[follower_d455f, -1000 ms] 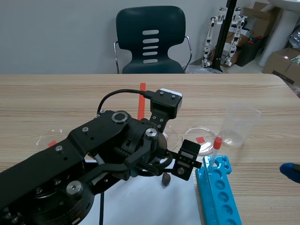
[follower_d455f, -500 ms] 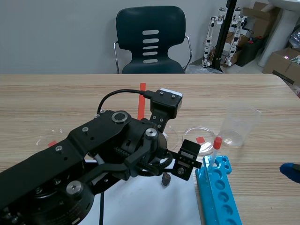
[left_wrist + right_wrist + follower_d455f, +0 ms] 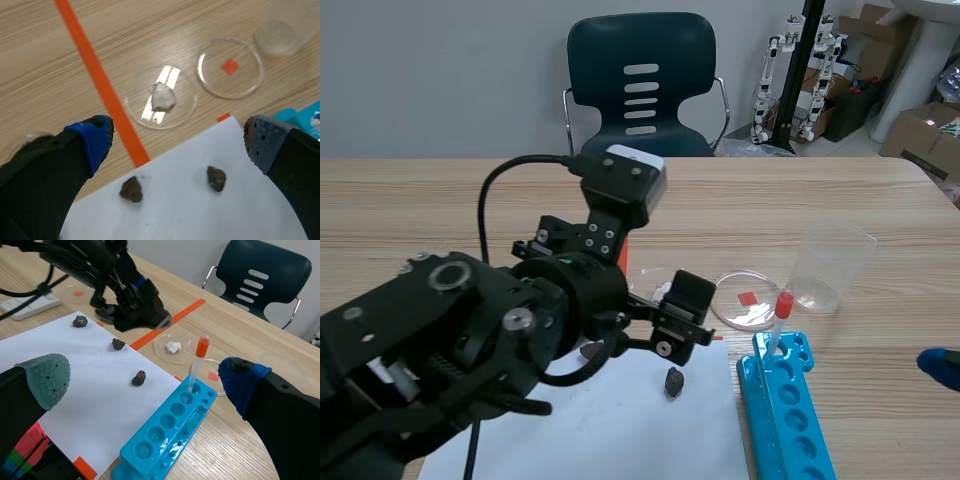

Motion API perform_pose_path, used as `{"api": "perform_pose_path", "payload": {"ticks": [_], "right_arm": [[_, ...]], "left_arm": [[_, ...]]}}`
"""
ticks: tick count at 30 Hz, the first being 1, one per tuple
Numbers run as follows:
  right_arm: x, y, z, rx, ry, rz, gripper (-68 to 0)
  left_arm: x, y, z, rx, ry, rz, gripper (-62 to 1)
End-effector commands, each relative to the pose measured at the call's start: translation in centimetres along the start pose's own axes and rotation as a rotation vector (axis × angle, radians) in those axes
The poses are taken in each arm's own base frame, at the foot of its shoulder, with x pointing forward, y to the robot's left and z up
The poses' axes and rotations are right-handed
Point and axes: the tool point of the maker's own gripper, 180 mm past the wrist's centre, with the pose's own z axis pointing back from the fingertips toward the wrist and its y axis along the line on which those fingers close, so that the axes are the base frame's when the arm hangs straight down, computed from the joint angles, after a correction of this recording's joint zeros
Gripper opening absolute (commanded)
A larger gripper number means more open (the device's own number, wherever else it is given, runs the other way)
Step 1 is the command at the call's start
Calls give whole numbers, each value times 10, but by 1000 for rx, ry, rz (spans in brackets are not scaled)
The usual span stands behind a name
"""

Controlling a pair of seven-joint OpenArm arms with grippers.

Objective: Return to the home posture

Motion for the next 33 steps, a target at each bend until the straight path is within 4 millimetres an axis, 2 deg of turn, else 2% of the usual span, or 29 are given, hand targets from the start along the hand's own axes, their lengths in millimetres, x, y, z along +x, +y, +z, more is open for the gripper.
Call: {"api": "perform_pose_path", "payload": {"ticks": [1,7,14,19,25,33], "right_arm": [[6,-2,-2,-5,-24,-1,-54],[6,-2,-2,-5,-24,-1,-54],[6,-2,-2,-5,-24,-1,-54],[6,-2,-2,-5,-24,-1,-54],[6,-2,-2,-5,-24,-1,-54],[6,-2,-2,-5,-24,-1,-54]], "left_arm": [[-1,18,8,27,-21,-9,-64],[-12,42,39,-29,-101,-17,-64],[-24,75,96,17,-205,10,-64],[-25,73,130,12,-259,-22,-65],[-34,71,161,47,-284,-29,-65],[-48,71,193,86,-293,-13,-65]]}}
